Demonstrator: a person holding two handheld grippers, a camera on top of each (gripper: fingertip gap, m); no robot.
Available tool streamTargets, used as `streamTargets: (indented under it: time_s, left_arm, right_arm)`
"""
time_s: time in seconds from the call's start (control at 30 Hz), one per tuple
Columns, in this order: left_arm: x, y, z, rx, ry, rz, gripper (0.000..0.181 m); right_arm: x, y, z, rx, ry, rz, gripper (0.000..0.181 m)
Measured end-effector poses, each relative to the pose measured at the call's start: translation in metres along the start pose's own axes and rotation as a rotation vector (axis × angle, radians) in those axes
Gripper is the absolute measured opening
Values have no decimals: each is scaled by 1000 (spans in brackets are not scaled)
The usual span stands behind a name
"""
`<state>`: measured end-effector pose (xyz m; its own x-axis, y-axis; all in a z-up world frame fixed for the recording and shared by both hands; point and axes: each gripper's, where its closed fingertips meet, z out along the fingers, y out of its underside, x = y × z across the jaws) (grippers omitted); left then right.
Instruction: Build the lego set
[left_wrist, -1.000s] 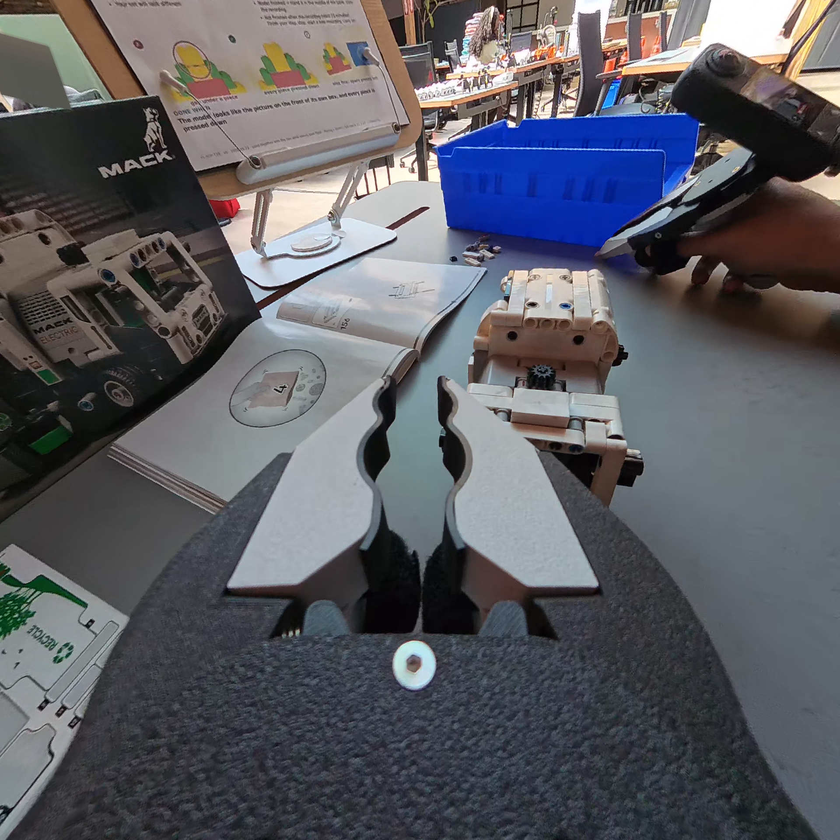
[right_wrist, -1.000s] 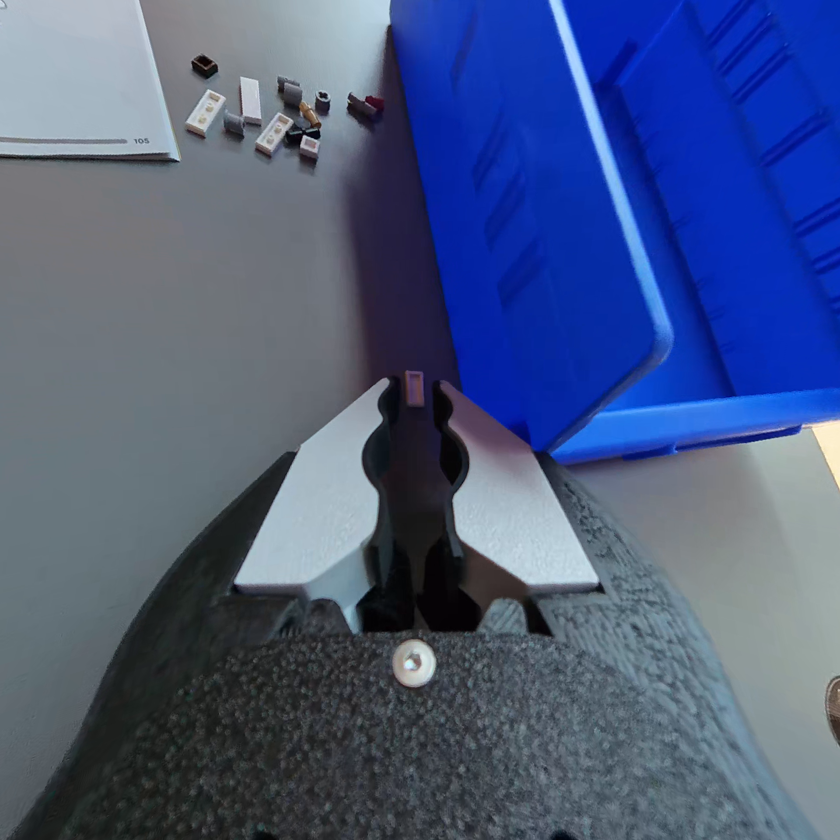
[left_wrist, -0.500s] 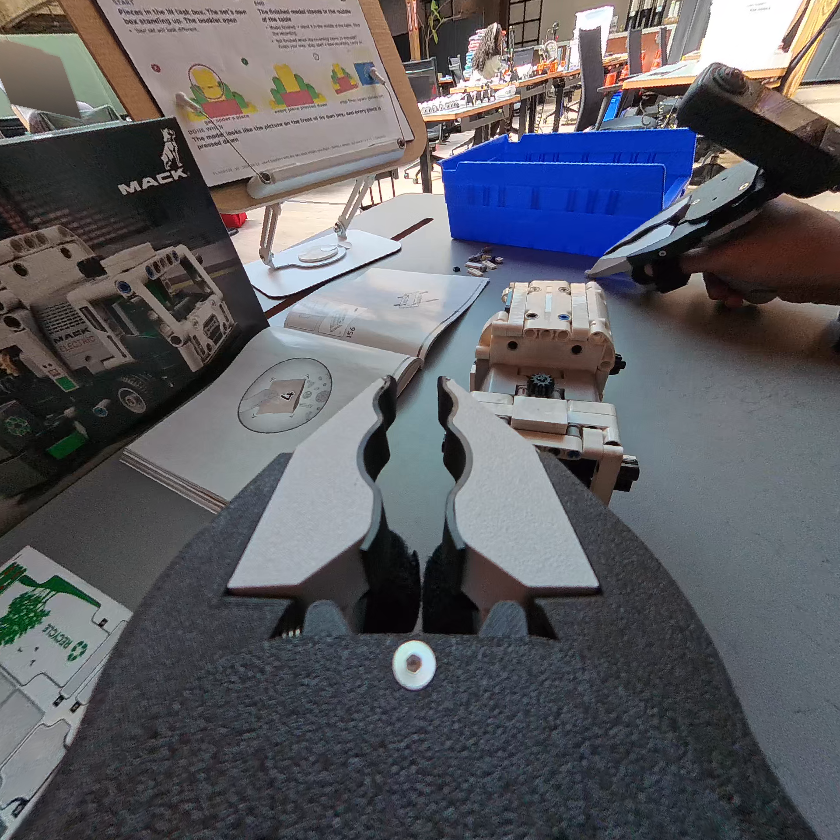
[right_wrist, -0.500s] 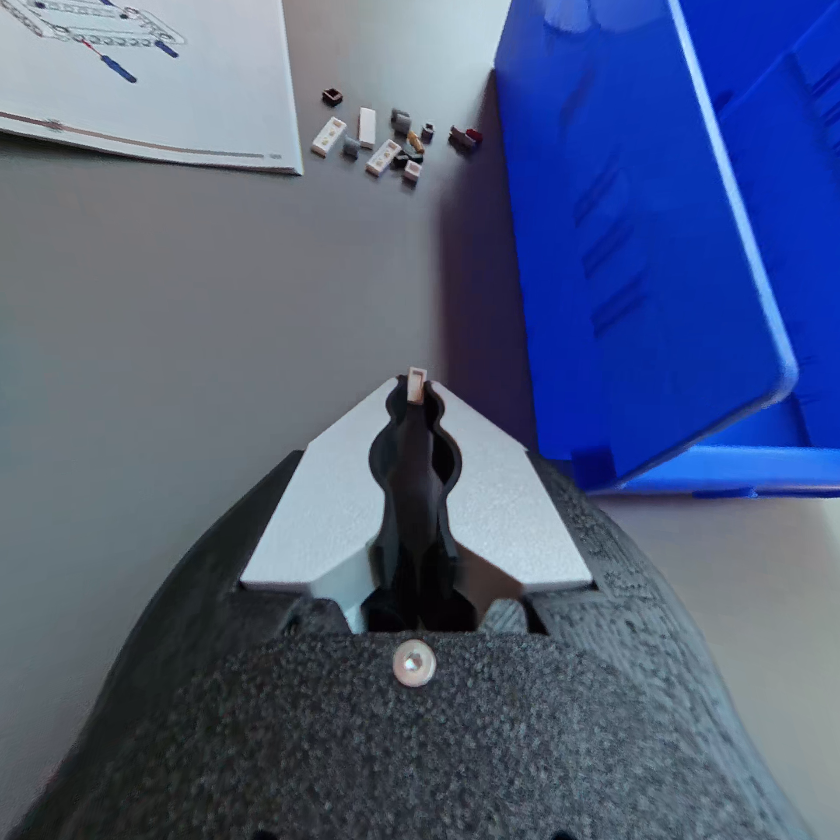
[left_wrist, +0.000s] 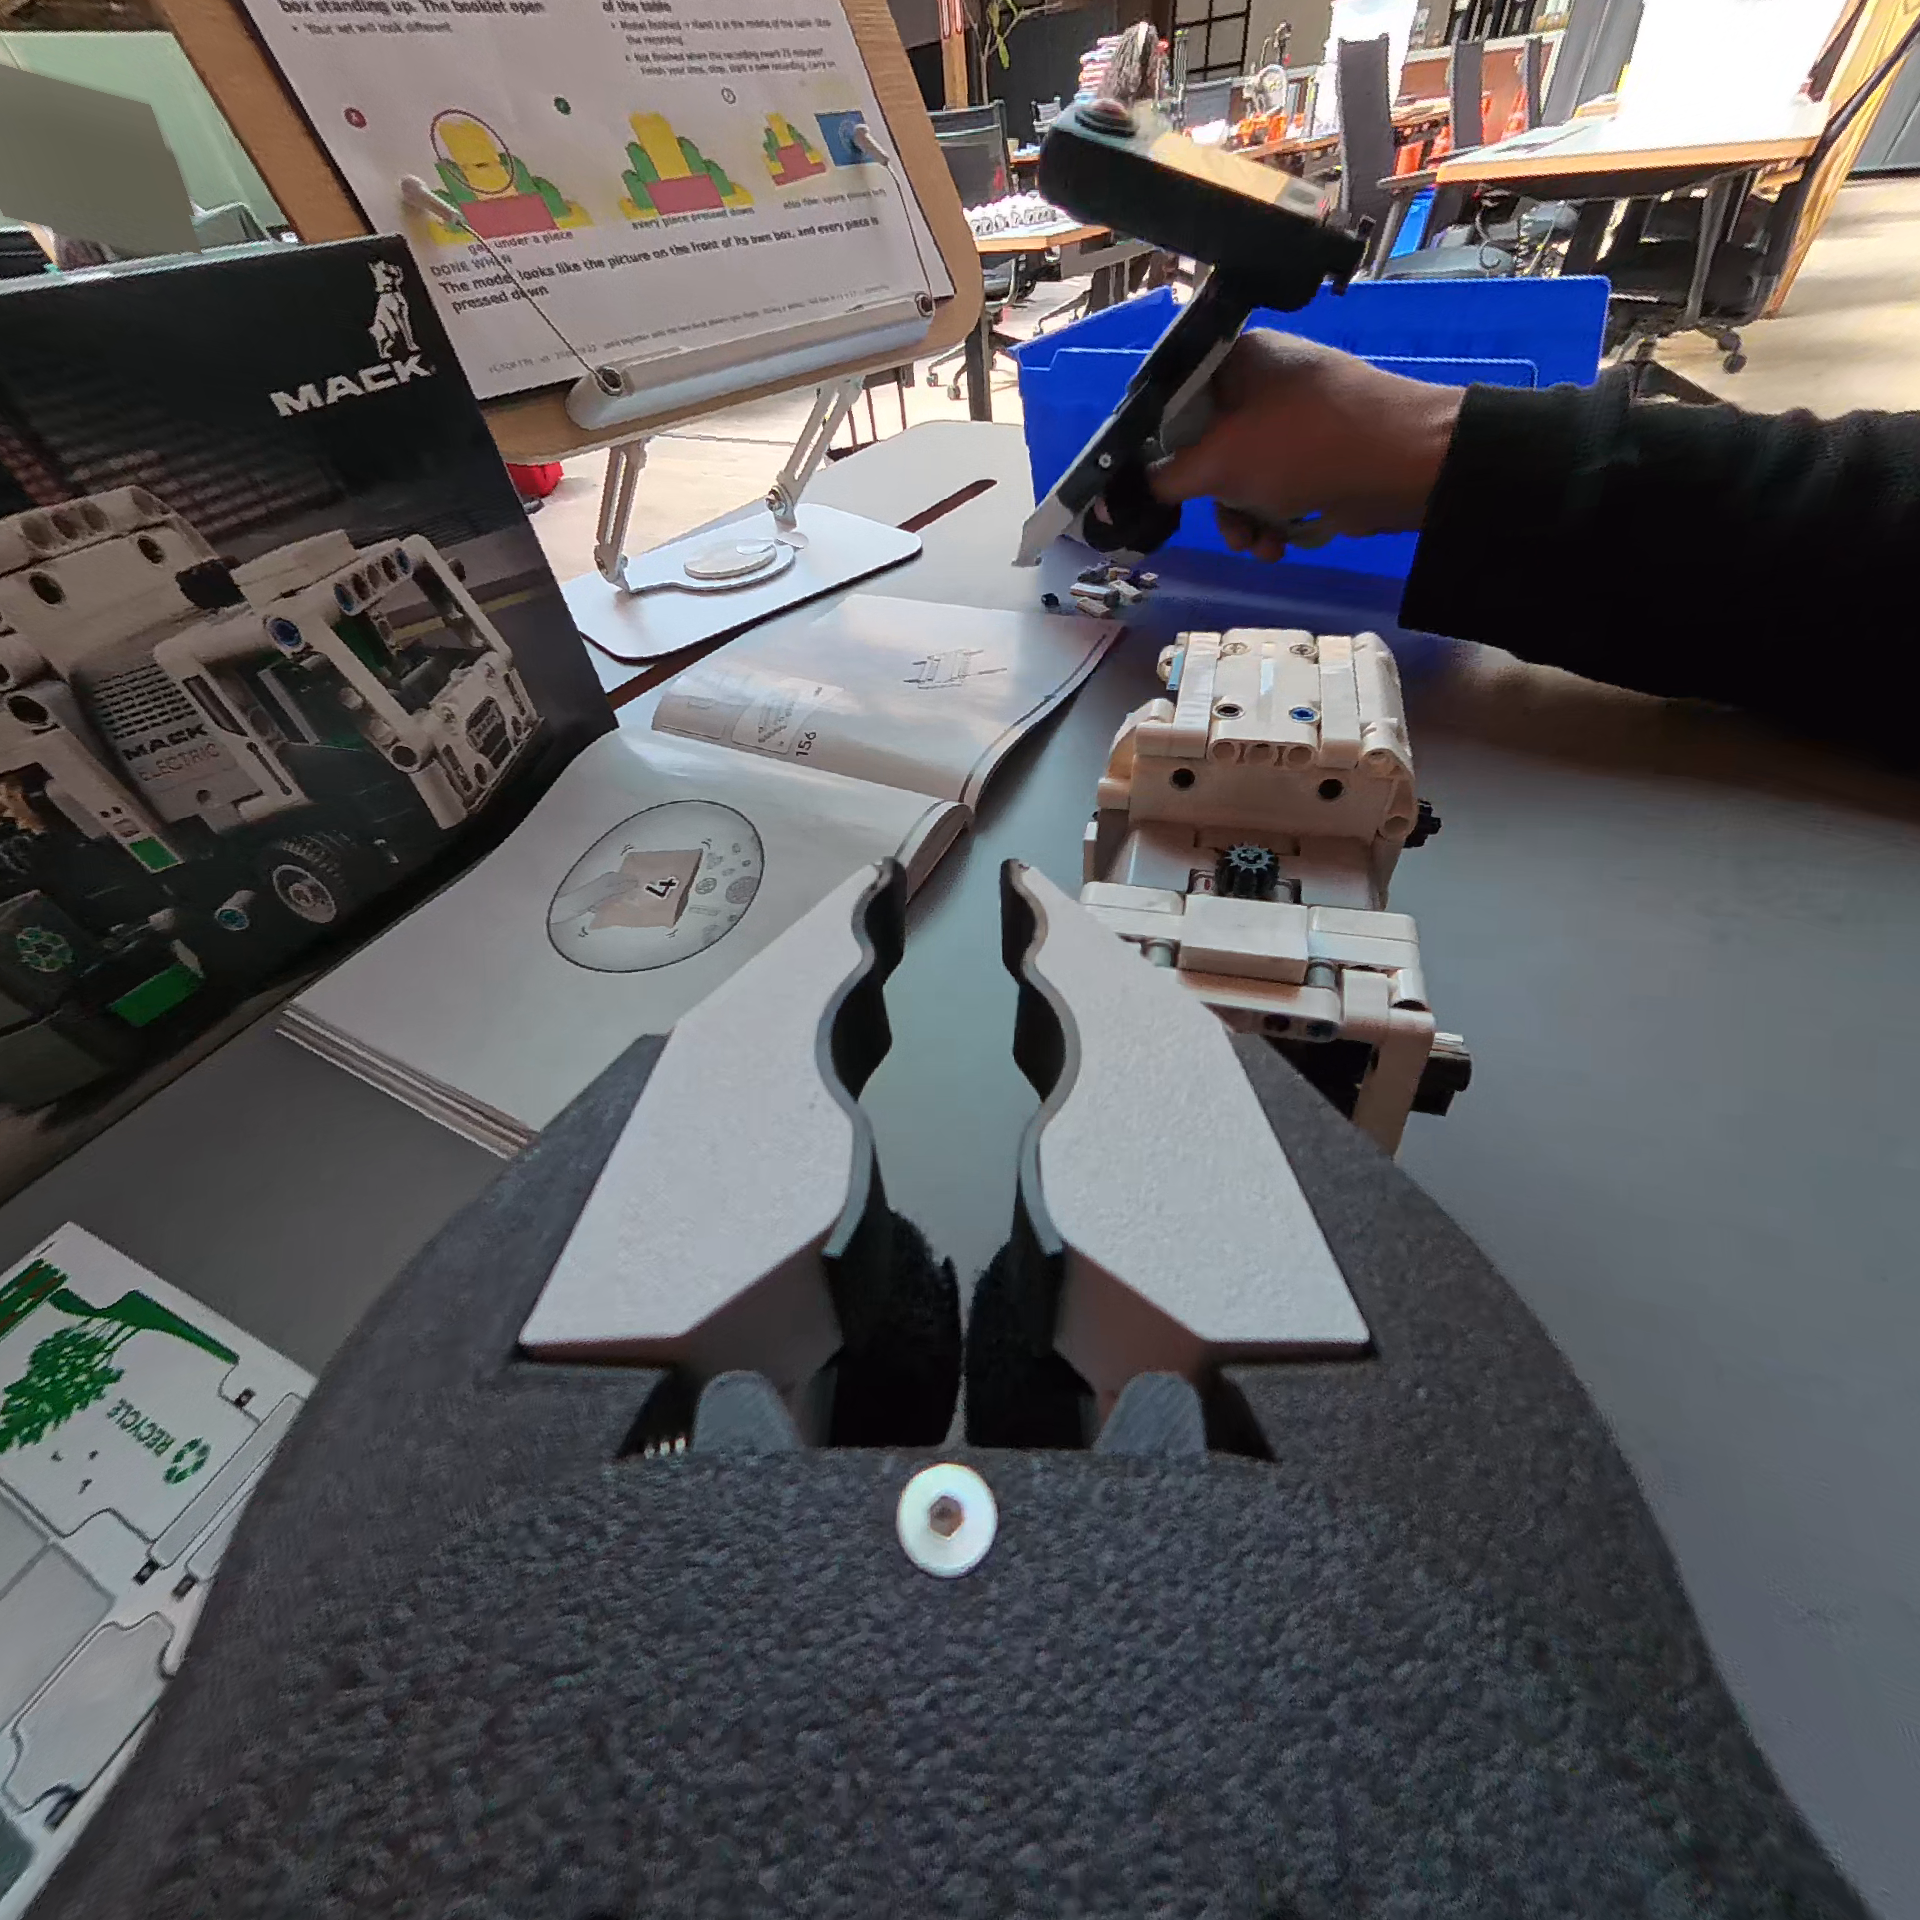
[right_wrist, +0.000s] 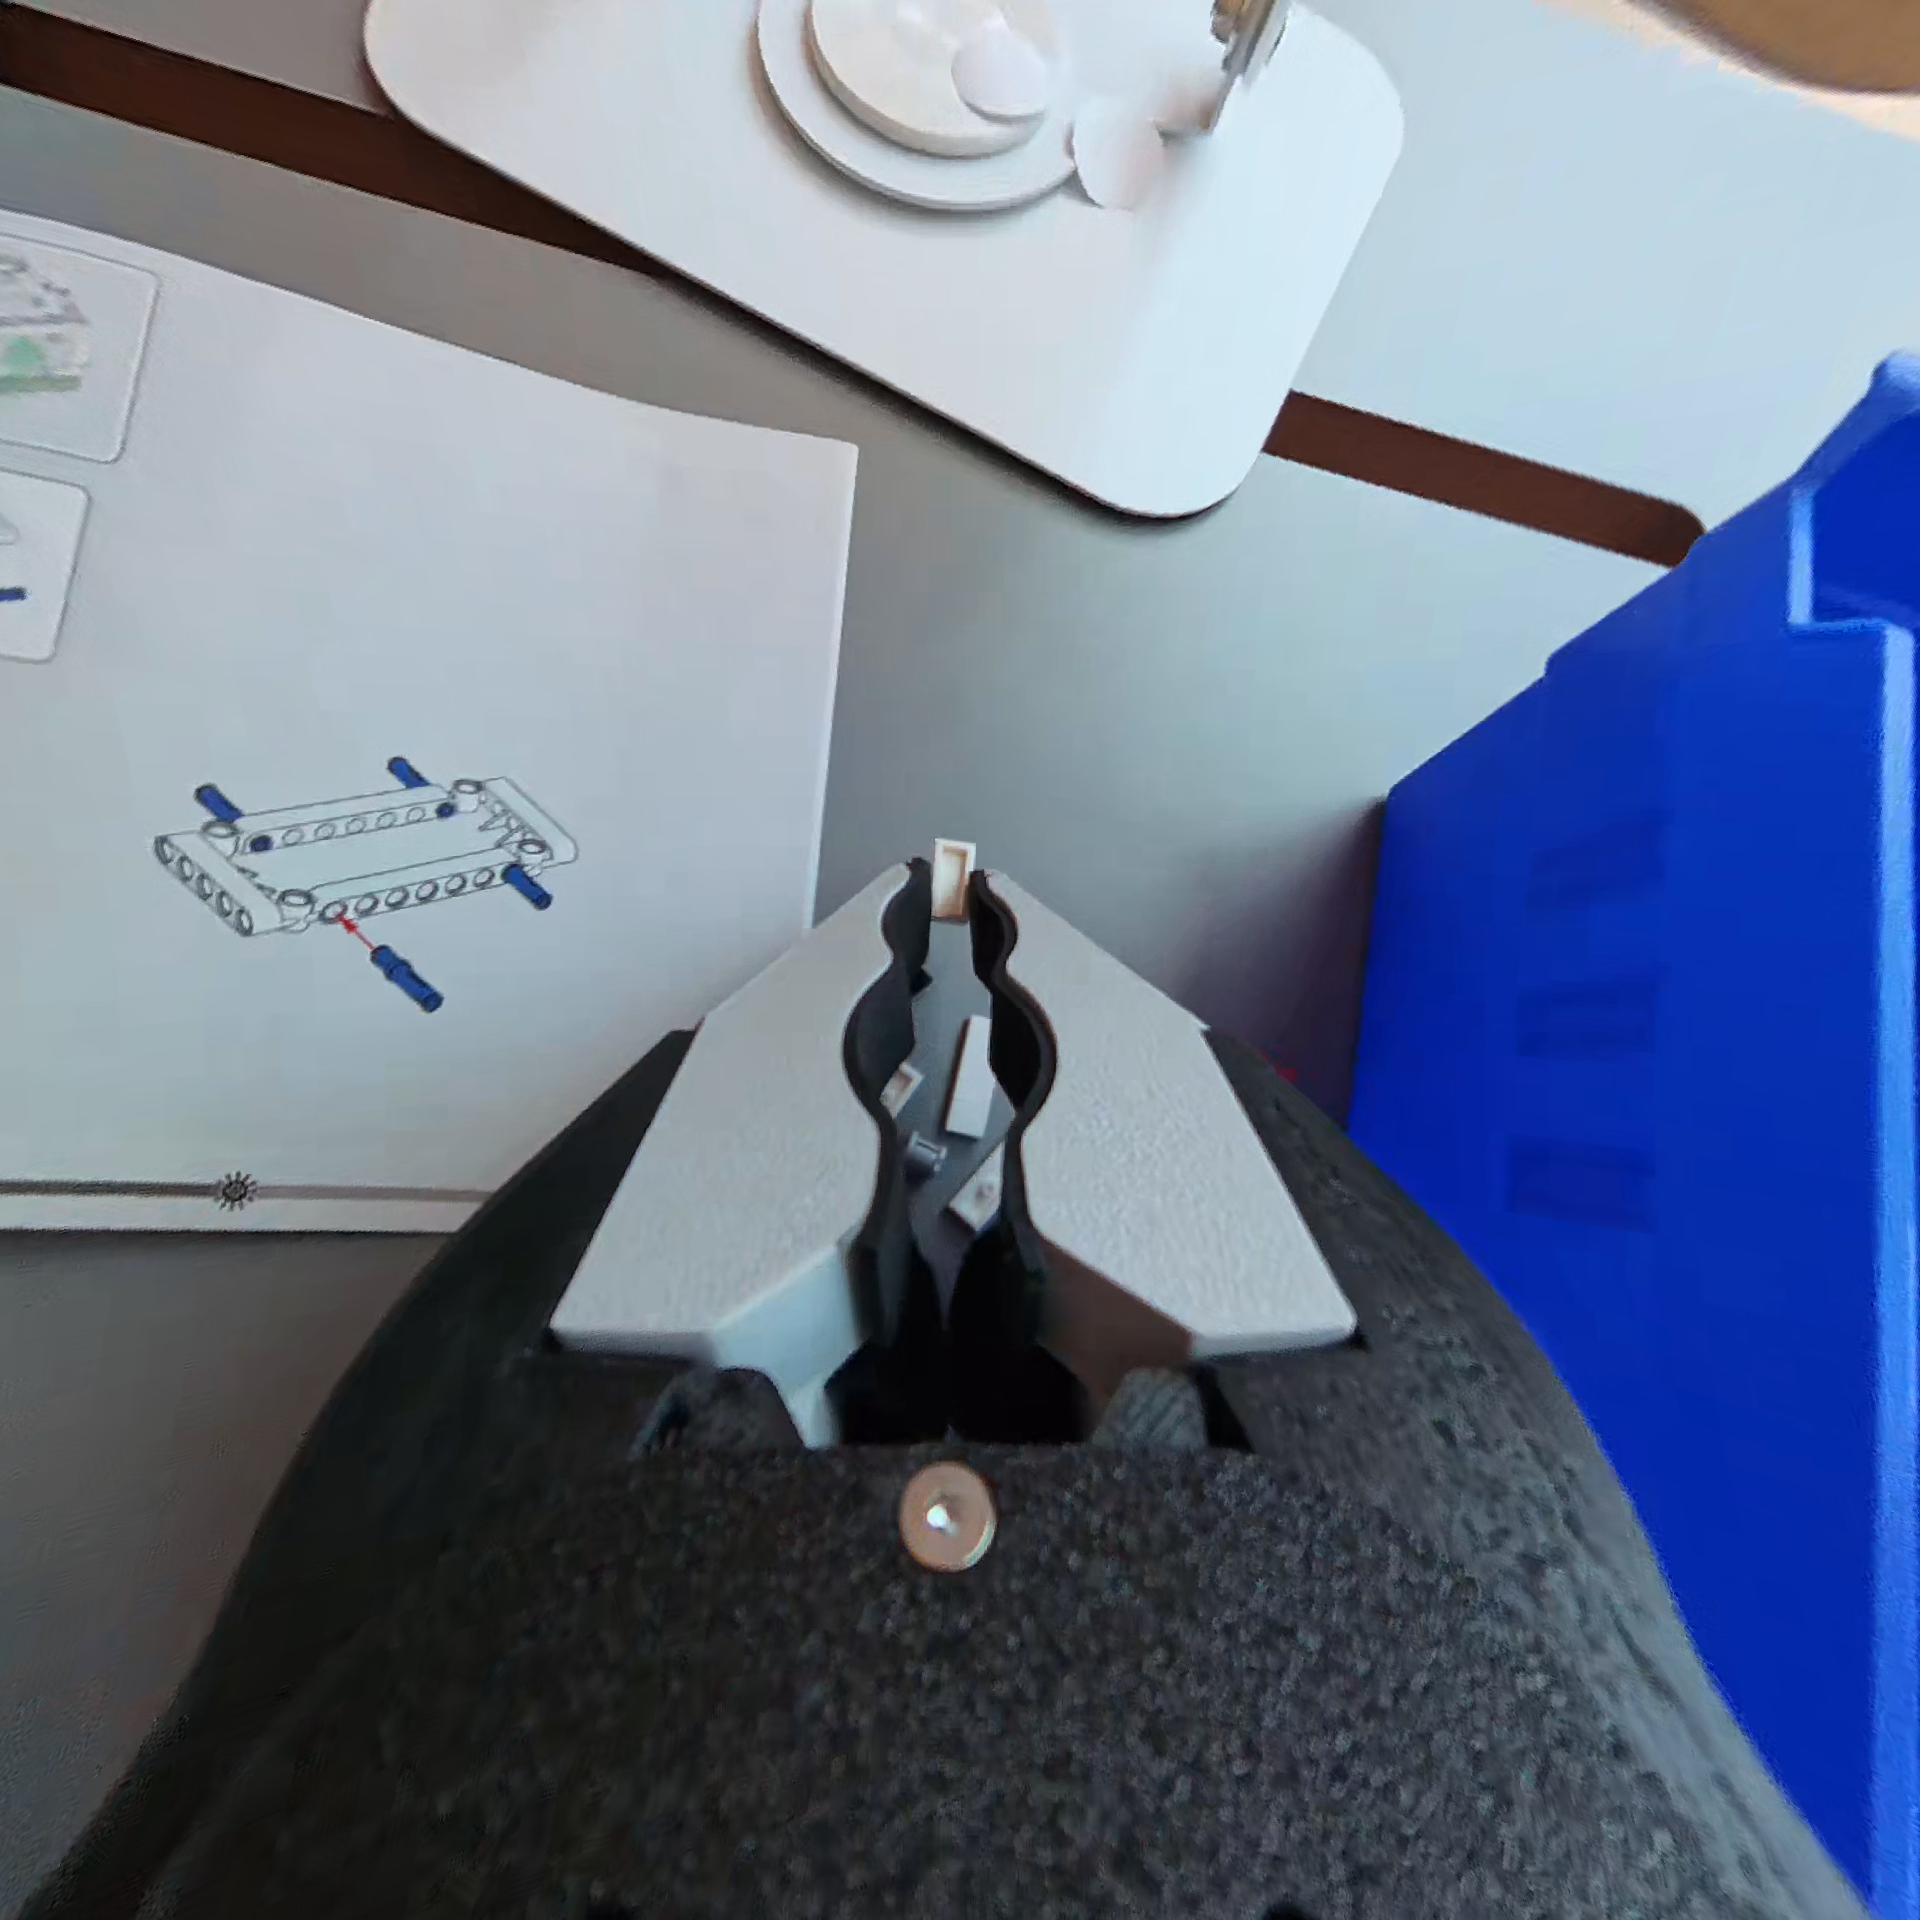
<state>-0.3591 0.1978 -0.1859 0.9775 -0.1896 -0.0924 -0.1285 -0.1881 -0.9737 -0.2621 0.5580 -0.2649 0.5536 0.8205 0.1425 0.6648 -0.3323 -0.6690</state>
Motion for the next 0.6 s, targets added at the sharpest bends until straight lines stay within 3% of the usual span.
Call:
streamTargets:
  time_s: [0.37, 0.5, 0.6]
  left_arm:
    - [-16, 6, -3, -30, -46, -26, 17]
    - [-27, 21, 2, -98, -84, -57, 17]
    - [-48, 33, 13, -187, -144, -172, 13]
  right_arm:
    - [11, 13, 14, -89, 1, 60, 6]
    - [15, 13, 13, -72, 29, 54, 11]
    - [-1, -8, -4, 39, 1, -8, 21]
